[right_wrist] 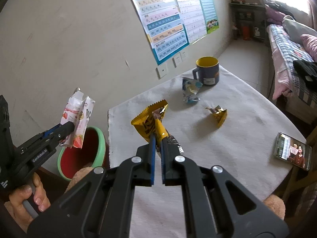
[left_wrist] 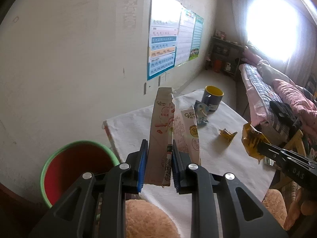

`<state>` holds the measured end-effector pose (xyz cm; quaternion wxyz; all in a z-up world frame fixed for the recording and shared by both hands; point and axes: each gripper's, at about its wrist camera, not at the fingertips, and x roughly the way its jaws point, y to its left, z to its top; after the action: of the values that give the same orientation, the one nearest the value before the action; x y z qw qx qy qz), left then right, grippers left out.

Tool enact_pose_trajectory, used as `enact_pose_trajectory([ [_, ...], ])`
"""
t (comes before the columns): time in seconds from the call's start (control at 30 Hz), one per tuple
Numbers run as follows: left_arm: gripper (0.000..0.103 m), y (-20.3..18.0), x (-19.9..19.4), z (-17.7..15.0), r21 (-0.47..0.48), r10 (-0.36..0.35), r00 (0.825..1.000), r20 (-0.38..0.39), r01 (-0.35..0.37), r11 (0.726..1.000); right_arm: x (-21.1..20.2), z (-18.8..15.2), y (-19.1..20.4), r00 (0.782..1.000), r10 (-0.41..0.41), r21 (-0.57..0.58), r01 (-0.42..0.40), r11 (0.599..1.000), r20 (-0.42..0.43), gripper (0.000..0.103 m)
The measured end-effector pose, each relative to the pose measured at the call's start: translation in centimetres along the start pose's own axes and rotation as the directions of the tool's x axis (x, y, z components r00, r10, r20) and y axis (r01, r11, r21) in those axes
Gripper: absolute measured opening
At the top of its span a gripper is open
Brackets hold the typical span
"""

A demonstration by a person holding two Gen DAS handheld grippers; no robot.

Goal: Collect trash
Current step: 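Carry the white cartons and gold wrapper over the green bucket with both grippers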

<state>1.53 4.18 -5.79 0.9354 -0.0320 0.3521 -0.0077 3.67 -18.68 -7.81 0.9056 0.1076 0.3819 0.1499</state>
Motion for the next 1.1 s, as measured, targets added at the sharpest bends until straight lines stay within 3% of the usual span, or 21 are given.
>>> enact_pose_trajectory([
  [1.1,0.020,7.5,0.4,-1.7,-0.133,0.067,0.997,-0.031,-0.071,0.989,4.3,-0.1,9.0,0.992,0.083,-0.119,-0.094,0.988,-0.094,0.006],
])
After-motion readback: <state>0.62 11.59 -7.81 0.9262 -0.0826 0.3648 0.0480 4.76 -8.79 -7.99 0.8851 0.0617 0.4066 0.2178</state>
